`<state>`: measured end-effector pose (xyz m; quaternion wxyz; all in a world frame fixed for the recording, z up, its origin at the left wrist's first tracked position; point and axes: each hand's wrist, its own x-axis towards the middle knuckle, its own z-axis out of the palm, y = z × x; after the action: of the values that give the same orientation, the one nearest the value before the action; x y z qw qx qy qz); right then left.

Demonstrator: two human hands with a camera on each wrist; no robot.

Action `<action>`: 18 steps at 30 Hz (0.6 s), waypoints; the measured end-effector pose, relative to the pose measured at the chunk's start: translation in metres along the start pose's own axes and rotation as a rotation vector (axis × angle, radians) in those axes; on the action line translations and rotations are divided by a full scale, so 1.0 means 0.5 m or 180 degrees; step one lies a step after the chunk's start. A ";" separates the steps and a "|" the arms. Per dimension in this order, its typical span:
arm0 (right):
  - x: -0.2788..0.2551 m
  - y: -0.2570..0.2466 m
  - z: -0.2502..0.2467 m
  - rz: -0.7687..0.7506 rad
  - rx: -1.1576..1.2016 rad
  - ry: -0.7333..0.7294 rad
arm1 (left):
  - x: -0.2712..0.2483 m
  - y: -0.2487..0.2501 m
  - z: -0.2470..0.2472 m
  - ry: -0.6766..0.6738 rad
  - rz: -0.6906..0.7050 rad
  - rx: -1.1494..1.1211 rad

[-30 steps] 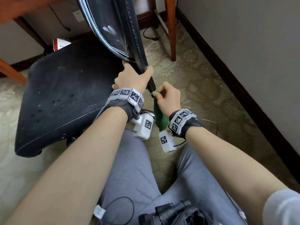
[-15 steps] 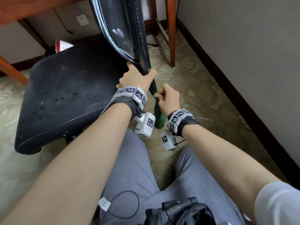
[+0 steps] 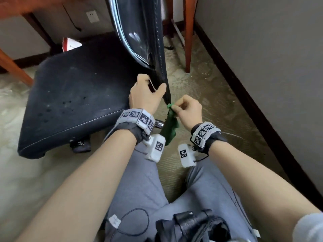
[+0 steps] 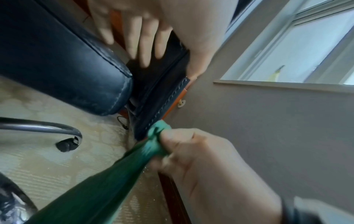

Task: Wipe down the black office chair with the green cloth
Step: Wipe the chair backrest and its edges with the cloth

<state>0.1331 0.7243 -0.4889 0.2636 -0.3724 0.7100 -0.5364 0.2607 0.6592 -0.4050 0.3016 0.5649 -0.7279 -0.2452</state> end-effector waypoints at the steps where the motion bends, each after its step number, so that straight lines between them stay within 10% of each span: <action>1: -0.001 -0.014 -0.013 -0.0031 0.0195 -0.0056 | -0.020 -0.012 -0.001 0.0155 0.0201 -0.0147; 7: -0.017 -0.126 -0.036 -0.0390 0.0795 -0.0400 | -0.059 -0.035 0.006 -0.0890 0.0510 -0.0911; 14: 0.011 -0.246 -0.044 -0.0834 -0.0001 0.0579 | 0.014 -0.054 -0.054 0.0038 0.0063 -0.0905; 18: 0.045 -0.293 -0.037 -0.1019 -0.0683 0.0332 | 0.027 -0.030 -0.084 0.0049 -0.0596 -0.1541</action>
<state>0.1418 0.6948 -0.3430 0.0967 -0.4782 0.7075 -0.5113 0.2982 0.6419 -0.3839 0.4095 0.5430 -0.5902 -0.4348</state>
